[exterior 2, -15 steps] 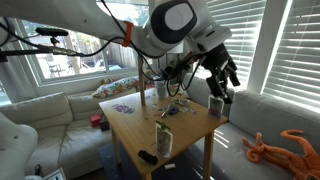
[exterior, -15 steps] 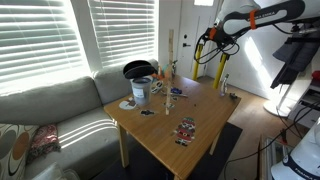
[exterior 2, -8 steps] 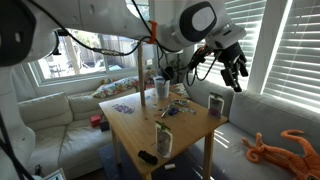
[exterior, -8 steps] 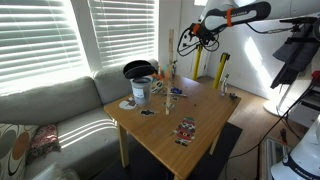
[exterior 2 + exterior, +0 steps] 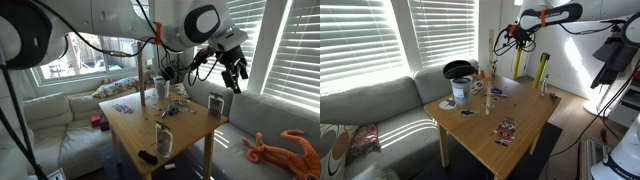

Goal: Move the squishy drink from the corner table and put it just behind the other

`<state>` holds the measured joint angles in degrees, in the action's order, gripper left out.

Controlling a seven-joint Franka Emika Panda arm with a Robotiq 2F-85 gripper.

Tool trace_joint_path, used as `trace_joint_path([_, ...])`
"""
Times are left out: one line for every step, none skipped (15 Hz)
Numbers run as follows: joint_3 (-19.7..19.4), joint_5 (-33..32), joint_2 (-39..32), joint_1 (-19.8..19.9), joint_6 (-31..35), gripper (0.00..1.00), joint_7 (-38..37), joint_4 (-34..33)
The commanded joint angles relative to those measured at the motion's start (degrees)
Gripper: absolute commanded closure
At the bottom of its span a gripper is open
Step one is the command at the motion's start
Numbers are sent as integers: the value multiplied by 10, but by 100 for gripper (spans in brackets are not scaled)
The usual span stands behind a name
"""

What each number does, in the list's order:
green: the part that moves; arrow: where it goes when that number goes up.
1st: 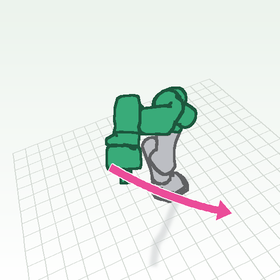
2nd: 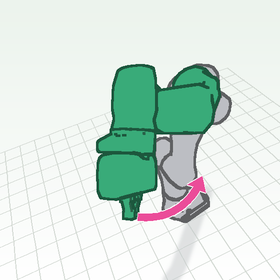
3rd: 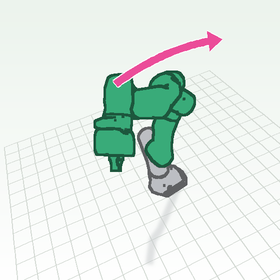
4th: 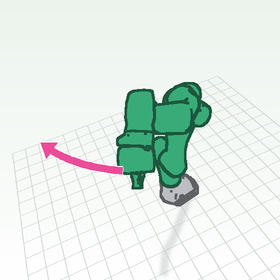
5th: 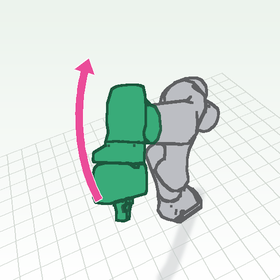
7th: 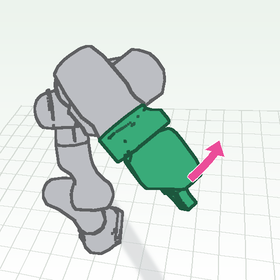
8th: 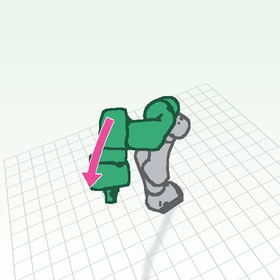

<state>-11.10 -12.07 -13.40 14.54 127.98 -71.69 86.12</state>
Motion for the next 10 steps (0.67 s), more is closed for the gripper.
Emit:
trace_joint_path([-1,79,-33,-8,-13,0,16,-38])
trace_joint_path([0,93,-46,-11,-17,0,18,-54])
trace_joint_path([2,112,-58,-11,-18,0,26,-71])
trace_joint_path([4,131,-68,-11,-26,0,28,-86])
trace_joint_path([4,141,-82,-13,-35,0,26,-103])
trace_joint_path([4,151,-92,-13,-48,1,25,-119])
trace_joint_path([8,169,-103,-10,-68,10,31,-136])
trace_joint_path([7,171,-115,-13,-90,13,27,-153])
trace_joint_path([6,172,-127,-15,-111,19,24,-168])
trace_joint_path([8,176,-138,-14,-127,24,27,-184])
